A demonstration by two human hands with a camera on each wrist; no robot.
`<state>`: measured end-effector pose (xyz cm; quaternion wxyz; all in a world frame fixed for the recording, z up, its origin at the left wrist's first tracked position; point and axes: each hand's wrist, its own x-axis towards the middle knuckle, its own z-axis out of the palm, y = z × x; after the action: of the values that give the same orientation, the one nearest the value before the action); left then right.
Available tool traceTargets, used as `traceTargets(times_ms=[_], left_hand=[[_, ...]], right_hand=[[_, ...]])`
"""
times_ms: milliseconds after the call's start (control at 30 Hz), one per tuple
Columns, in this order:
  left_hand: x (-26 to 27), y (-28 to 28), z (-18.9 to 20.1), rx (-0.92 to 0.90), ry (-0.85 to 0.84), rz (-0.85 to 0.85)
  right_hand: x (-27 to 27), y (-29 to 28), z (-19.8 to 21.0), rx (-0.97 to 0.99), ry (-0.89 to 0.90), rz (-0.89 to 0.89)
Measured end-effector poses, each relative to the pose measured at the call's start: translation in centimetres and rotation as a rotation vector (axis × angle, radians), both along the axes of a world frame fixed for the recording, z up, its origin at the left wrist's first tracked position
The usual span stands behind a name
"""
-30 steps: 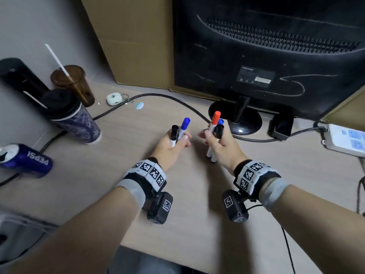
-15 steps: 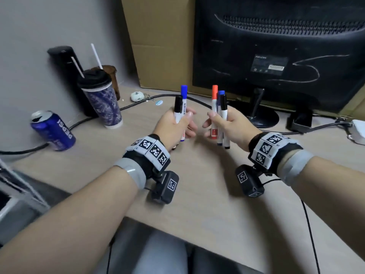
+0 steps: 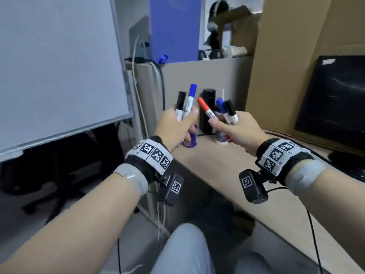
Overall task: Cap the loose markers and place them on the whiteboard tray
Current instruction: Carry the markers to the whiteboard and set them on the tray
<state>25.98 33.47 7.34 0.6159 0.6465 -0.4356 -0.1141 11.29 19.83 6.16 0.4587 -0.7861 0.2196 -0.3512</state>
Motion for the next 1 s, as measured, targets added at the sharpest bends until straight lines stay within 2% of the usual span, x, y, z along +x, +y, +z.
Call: traceTargets(times_ms=[167,367,533,700,867,1000], left_hand=[[6.1,10.9,2.3,-0.048,-0.115,0.380],[10.5,23.4,2.7,-0.109,-0.173,0.727],[12.5,32.5,2.0,-0.158,-0.149,0.903],[14.8,39.7,-0.3,-0.202,-0.038,1.069],[18.1,45.3,-3.2,-0.239,0.018,1.233],[20.3,47.7,-4.3,-0.182,0.030,1.343]], right_hand=[[7.6,7.1,3.7,-0.097,-0.002,0.195],[16.3,15.4,6.1,-0.171,-0.041,0.363],[22.4,22.9,6.1,-0.226,-0.009,0.481],[28.3,30.2,4.5,-0.295,0.038,0.598],[34.4,36.9,3.2,-0.396,0.042,0.717],[38.3,40.8,2.7,-0.565,0.071,0.751]])
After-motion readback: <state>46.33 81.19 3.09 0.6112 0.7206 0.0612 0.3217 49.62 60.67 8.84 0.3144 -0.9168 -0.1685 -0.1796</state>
